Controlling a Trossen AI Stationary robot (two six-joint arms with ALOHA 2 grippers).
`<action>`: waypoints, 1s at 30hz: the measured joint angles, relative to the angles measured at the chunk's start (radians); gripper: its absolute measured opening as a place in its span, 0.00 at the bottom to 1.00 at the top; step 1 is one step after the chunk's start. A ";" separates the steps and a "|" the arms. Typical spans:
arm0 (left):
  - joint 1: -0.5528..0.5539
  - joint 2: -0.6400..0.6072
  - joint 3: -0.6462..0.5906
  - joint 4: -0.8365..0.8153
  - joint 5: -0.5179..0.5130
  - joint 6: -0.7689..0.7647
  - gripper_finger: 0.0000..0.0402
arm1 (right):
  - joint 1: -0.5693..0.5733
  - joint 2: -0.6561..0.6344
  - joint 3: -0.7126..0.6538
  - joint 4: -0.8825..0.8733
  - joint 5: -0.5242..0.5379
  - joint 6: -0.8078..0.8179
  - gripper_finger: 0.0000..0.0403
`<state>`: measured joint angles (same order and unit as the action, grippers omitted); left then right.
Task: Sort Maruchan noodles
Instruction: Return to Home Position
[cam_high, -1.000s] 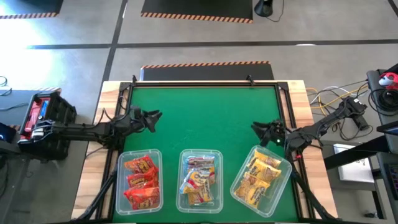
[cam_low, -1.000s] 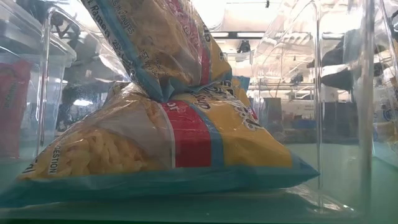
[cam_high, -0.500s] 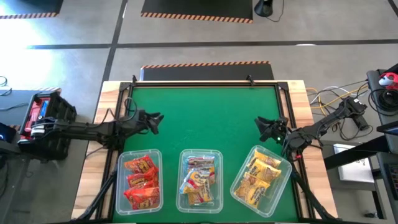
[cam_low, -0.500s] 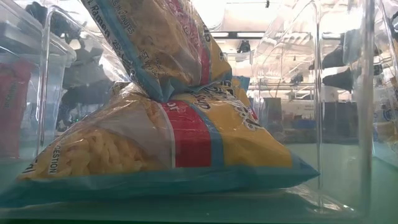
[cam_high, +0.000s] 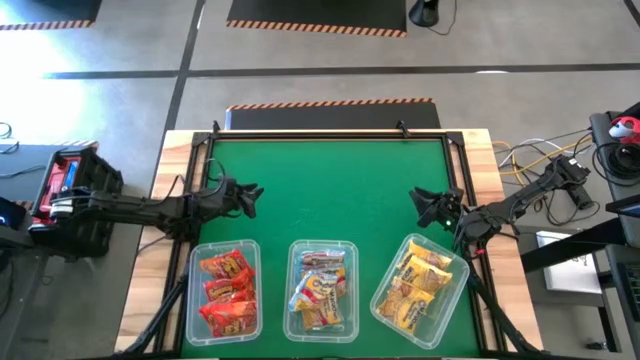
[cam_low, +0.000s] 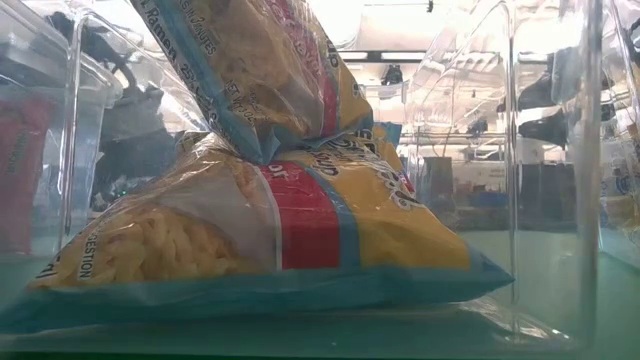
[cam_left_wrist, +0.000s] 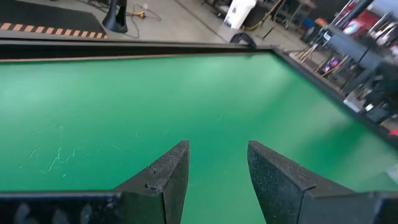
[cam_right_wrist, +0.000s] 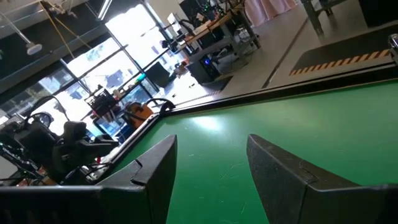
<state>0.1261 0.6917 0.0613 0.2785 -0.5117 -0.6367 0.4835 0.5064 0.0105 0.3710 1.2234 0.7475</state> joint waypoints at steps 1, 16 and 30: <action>0.000 -0.023 -0.009 0.000 0.000 0.000 0.36 | 0.000 0.000 0.000 0.000 0.000 0.000 0.45; 0.000 -0.284 -0.051 -0.020 -0.001 0.000 0.36 | 0.000 0.000 0.000 0.000 0.000 0.000 0.45; 0.000 -0.504 -0.051 -0.021 -0.001 0.000 0.36 | 0.000 0.000 0.000 0.000 0.000 0.000 0.45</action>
<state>0.1261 0.1877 0.0101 0.2577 -0.5129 -0.6369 0.4835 0.5064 0.0109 0.3714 1.2232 0.7475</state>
